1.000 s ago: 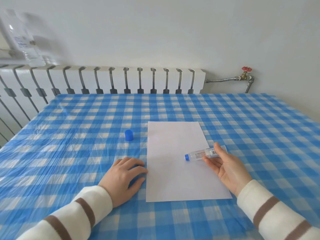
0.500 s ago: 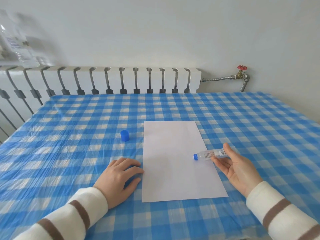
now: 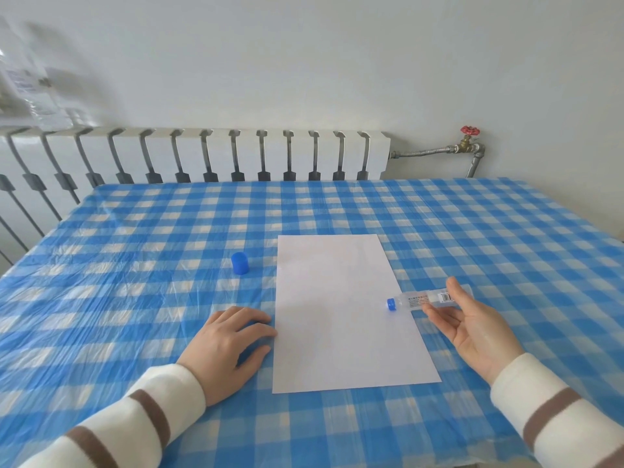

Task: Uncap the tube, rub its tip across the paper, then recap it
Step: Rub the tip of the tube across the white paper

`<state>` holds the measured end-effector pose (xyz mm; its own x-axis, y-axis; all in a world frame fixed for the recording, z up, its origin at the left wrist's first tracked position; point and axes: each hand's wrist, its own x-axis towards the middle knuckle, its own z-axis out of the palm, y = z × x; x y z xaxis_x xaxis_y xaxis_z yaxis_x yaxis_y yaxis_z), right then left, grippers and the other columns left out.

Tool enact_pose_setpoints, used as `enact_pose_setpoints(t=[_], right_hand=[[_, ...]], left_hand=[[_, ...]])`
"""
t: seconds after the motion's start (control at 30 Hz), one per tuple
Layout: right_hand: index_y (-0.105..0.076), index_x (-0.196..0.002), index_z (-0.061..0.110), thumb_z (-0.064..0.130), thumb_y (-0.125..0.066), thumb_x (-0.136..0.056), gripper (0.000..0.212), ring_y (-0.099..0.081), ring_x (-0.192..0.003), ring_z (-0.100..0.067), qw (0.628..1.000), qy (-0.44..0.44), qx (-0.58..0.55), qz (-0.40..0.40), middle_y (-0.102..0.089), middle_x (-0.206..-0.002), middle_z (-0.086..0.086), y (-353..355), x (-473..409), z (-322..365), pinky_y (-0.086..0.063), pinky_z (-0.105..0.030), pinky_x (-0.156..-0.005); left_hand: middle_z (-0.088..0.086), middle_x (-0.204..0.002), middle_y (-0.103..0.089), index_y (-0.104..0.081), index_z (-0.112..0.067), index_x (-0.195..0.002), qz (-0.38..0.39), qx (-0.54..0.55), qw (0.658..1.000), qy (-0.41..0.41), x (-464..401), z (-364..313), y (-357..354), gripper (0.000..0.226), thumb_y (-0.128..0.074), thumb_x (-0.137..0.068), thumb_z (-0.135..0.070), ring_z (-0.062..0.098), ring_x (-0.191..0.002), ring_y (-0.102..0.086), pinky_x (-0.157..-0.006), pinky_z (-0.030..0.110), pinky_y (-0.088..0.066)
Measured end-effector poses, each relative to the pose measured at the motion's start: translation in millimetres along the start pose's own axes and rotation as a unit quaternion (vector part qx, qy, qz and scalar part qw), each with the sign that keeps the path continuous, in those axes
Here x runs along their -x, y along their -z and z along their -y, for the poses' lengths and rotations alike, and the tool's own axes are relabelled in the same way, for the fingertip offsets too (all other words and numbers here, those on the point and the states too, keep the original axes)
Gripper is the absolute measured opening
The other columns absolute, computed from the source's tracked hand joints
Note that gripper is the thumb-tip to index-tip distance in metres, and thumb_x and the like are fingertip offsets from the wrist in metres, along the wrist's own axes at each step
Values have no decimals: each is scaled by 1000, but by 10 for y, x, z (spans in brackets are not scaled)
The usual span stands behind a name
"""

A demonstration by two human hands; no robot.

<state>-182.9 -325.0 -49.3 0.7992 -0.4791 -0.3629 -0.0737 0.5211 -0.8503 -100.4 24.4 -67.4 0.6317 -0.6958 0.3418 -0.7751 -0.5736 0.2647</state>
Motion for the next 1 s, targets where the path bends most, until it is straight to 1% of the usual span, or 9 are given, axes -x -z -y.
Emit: enact_pose_setpoints(t=[0.3,0.4,0.63,0.9,1.0], right_hand=[[-62,-100,8,37,-74,-73,41,-75,-78,-21,1000,10,-4,-6,-77,-83,-15,77,-2,27,-58,-23,-57],[-63,-100,7,37,-74,-74,41,-75,-80,-21,1000,12,-2,-7,-77,-87,-16,94,3,36,-58,-23,-57],[-62,-97,12,38,-70,-81,32,-75,-80,-21,1000,13,-14,-17,-77,-85,-15,97,30,52,-58,-23,-56],[-62,-106,9,39,-70,-79,41,-75,-82,-22,999,15,-37,-15,-76,-90,-18,-12,91,34,-58,-23,-57],[-61,-105,7,38,-70,-78,42,-75,-81,-22,999,9,-48,7,-76,-90,-20,-136,136,-4,-58,-23,-57]], left_hand=[[-4,-105,-64,-68,-22,-98,2,0,1000,2,-1,-8,12,55,-22,-92,-52,16,-94,-61,-81,38,-50],[-4,-105,-64,-67,-23,-99,4,-1,1000,2,-3,-5,12,55,-22,-91,-52,16,-94,-61,-82,37,-50],[-4,-105,-64,-68,-22,-98,5,0,1000,3,0,-9,16,55,-22,-91,-52,16,-94,-61,-82,38,-51],[-3,-104,-64,-68,-21,-98,6,0,1000,4,2,-17,20,56,-22,-92,-52,17,-92,-61,-80,38,-51],[-4,-105,-64,-68,-22,-98,7,0,1000,6,0,-17,18,55,-22,-91,-52,17,-93,-61,-81,38,-51]])
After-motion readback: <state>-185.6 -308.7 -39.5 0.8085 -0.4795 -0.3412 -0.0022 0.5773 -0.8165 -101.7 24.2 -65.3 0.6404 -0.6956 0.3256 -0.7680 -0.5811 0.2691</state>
